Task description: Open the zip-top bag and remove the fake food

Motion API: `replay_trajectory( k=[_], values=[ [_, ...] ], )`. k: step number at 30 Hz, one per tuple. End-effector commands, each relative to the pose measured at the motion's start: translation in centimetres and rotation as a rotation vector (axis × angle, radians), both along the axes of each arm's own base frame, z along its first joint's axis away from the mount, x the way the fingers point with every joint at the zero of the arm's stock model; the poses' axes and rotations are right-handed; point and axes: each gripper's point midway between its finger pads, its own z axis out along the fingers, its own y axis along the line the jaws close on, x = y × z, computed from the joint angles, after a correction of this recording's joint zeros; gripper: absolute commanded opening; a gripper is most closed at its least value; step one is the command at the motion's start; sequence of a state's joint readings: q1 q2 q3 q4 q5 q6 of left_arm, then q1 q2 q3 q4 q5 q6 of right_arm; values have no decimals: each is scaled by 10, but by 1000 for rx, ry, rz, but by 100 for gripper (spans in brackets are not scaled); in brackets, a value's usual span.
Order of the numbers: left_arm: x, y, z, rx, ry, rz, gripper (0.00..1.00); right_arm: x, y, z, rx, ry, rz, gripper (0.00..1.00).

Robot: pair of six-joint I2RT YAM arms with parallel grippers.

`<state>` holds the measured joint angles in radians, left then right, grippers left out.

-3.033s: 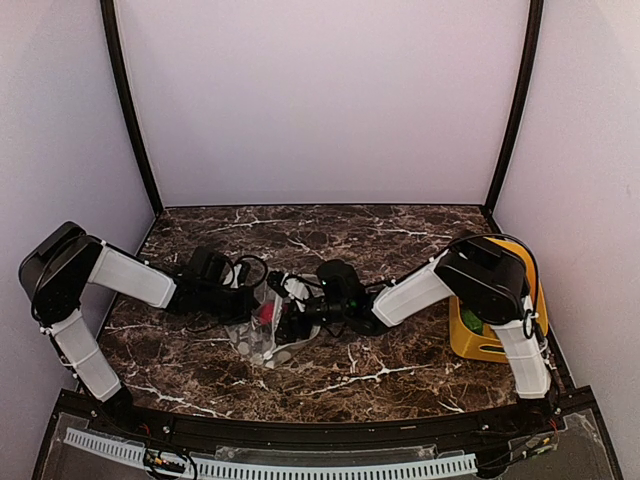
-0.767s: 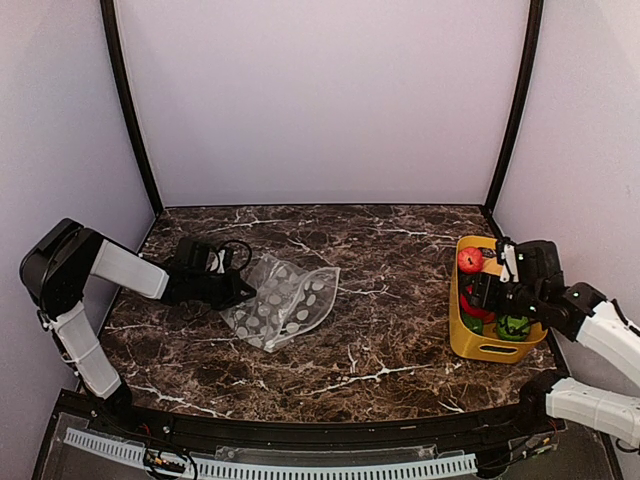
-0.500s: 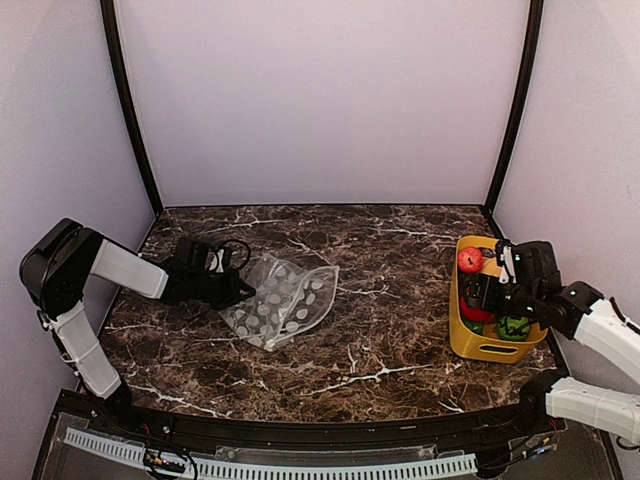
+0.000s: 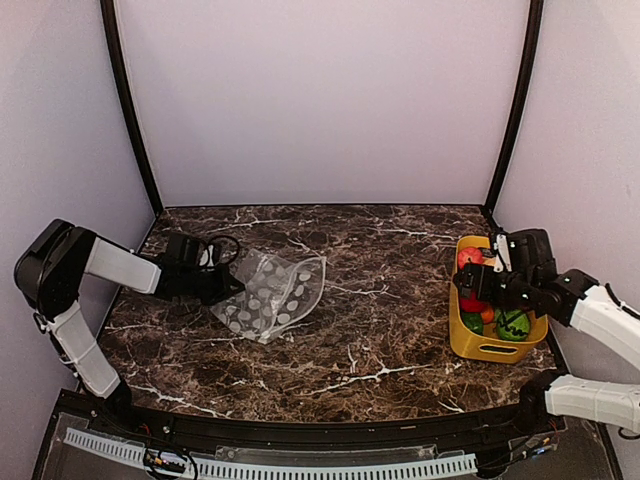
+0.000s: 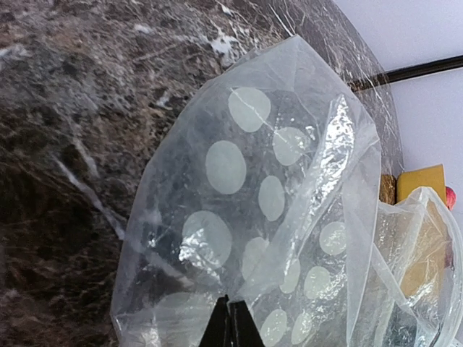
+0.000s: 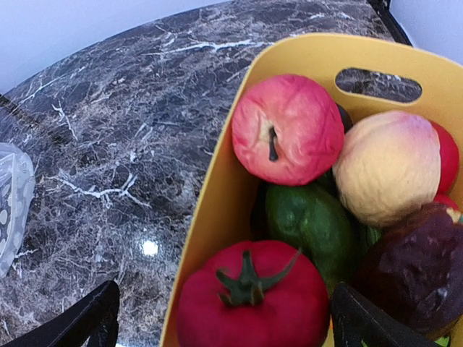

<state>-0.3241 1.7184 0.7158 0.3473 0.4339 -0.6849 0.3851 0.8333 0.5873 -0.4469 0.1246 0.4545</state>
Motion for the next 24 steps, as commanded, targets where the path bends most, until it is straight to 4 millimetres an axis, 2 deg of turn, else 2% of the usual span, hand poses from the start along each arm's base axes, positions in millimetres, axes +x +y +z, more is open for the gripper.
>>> replay_trajectory(
  k=[1,5,10,14,17,20,21,23,24],
  values=[
    [14,25,22,74,-53,44,1,28,16,35,-2,-128,78,99],
    [22,43,30,92,-66,75,1,49,34,53,13,-198,149,99],
    [32,55,41,142,-89,70,3,75,71,71,86,-285,286,99],
    [36,58,46,168,-100,65,12,94,103,72,127,-292,395,99],
    [39,60,49,179,-110,74,14,103,126,75,161,-313,461,99],
    [42,60,51,184,-116,72,16,110,148,66,191,-302,512,99],
    [43,61,52,192,-121,67,19,112,155,62,198,-296,527,99],
    [44,63,57,213,-134,65,33,113,169,54,208,-285,559,99],
    [44,64,59,220,-141,68,46,113,176,51,213,-280,574,99]
  ],
)
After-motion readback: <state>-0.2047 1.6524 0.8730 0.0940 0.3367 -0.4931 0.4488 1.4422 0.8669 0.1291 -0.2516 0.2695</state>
